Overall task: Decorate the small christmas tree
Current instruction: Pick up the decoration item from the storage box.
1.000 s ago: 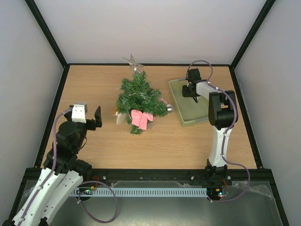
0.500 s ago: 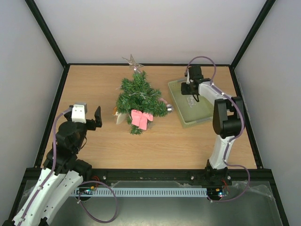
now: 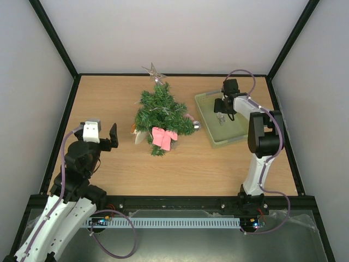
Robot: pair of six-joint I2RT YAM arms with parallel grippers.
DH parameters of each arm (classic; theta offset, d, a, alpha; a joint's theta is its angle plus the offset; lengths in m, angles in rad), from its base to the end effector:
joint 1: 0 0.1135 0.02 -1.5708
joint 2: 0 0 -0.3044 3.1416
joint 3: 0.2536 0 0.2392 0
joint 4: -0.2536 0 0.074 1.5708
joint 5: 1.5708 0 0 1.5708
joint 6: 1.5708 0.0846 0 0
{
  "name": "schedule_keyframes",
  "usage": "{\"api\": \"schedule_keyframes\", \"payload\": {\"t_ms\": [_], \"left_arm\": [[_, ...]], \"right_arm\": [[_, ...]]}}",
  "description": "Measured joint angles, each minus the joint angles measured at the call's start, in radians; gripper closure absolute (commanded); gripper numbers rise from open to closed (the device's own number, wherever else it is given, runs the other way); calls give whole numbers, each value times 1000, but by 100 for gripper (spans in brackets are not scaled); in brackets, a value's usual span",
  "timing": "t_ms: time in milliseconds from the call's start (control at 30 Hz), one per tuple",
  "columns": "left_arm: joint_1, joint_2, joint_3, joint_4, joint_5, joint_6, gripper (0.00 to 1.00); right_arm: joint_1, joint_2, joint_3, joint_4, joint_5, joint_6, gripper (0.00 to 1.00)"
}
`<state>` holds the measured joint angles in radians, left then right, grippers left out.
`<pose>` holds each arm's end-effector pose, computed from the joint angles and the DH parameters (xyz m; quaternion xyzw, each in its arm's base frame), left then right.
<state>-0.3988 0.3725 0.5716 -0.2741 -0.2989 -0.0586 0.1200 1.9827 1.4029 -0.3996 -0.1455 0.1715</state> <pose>0.1074 -0.0182 0.3173 0.0229 0.7316 -0.0462 0.6798 0.4516 0.0668 0.1849 0.0034 0.9543 0.1110 0.2775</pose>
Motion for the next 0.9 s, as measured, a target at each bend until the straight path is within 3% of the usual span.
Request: {"api": "schedule_keyframes", "payload": {"t_ms": [900], "left_arm": [[-2, -7, -1, 0, 3, 0, 0]], "right_arm": [[0, 79, -3, 12, 90, 92, 38]]}}
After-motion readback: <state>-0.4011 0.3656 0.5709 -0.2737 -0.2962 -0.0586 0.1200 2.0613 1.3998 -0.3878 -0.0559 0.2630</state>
